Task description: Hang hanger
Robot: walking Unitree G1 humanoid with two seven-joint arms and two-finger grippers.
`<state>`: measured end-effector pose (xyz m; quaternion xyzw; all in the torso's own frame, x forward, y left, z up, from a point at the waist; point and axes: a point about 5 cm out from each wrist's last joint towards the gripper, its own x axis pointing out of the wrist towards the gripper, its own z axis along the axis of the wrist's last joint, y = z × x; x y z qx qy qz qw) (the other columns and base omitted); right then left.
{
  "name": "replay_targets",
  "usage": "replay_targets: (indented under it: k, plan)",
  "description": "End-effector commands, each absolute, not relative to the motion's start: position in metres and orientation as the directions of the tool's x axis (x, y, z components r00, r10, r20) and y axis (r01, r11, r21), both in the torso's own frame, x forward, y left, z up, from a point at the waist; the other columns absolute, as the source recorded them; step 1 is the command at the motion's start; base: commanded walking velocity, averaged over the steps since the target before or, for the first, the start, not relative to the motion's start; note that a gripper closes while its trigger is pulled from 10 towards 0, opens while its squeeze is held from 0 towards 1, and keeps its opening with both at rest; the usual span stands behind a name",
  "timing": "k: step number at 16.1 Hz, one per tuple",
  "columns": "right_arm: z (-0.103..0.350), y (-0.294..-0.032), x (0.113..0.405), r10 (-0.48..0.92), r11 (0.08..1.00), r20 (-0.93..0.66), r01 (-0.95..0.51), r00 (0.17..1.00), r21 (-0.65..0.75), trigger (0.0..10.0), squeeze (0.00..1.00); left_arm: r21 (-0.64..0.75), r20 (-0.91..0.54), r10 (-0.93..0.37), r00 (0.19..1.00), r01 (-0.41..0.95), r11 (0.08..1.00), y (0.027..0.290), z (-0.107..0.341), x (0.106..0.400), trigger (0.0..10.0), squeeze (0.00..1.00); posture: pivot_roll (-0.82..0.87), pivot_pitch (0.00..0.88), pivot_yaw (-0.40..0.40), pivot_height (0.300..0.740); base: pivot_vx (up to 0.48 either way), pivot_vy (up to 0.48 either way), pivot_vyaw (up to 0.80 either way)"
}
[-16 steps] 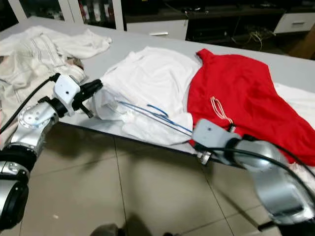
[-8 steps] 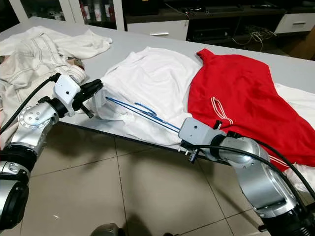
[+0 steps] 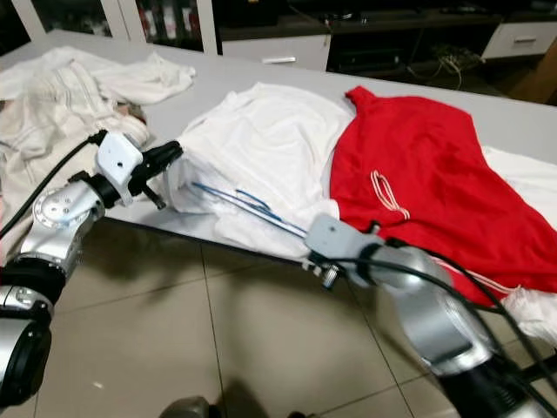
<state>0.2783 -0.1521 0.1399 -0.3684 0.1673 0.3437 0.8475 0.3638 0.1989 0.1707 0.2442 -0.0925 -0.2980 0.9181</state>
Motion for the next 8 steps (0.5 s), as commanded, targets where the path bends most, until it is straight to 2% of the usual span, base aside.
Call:
replay_targets:
  k: [1,8]
  plan:
    - [0.145,-0.147,0.285,0.461,0.492,-0.503,-0.682,0.731,-0.541,10.0,0.0,0.52,0.045,-0.615,0.787,0.507,0.687,0.193,0.179,0.365,0.0,0.0,0.05,0.025,0.016,0.74,0.0,0.0,0.0]
    - [0.133,-0.132,0.301,0.551,0.462,-0.462,-0.715,0.695,-0.524,10.0,0.0,0.576,0.085,-0.651,0.755,0.495,0.65,0.191,0.189,0.362,0.0,0.0,0.07,0.02,0.008,0.74,0.0,0.0,0.0]
